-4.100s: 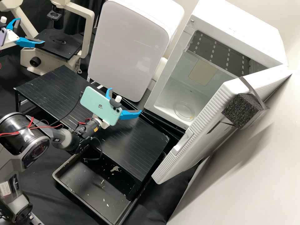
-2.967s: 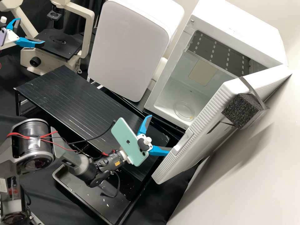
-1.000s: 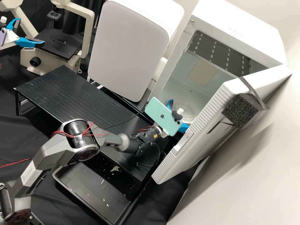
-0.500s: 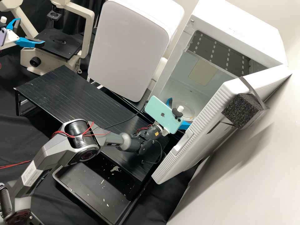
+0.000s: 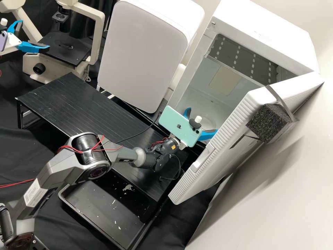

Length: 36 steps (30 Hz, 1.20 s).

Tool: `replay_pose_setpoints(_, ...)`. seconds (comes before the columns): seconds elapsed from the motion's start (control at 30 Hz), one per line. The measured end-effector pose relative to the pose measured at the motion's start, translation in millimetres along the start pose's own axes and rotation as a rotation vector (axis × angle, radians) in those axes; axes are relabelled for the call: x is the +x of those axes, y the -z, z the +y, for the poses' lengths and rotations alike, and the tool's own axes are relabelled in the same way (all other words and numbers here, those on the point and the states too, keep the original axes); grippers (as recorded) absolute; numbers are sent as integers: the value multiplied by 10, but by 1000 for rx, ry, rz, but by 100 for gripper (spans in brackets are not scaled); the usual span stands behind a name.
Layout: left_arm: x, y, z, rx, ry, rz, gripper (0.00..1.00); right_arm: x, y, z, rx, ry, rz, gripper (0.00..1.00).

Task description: Take the petri dish out of the incubator

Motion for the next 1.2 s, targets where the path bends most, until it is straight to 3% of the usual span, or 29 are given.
replay_pose_setpoints(0.27, 0, 0, 0, 0, 0, 0, 100, 21, 2, 14, -5, -1, -1, 0)
replay_pose_setpoints(0.5, 0, 0, 0, 0, 0, 0, 100, 31, -74, -23, 31, 9, -13, 0)
replay_pose_setpoints(1.2, 0, 0, 0, 0, 0, 0, 100, 3, -128, -15, 36, 6, -12, 0)
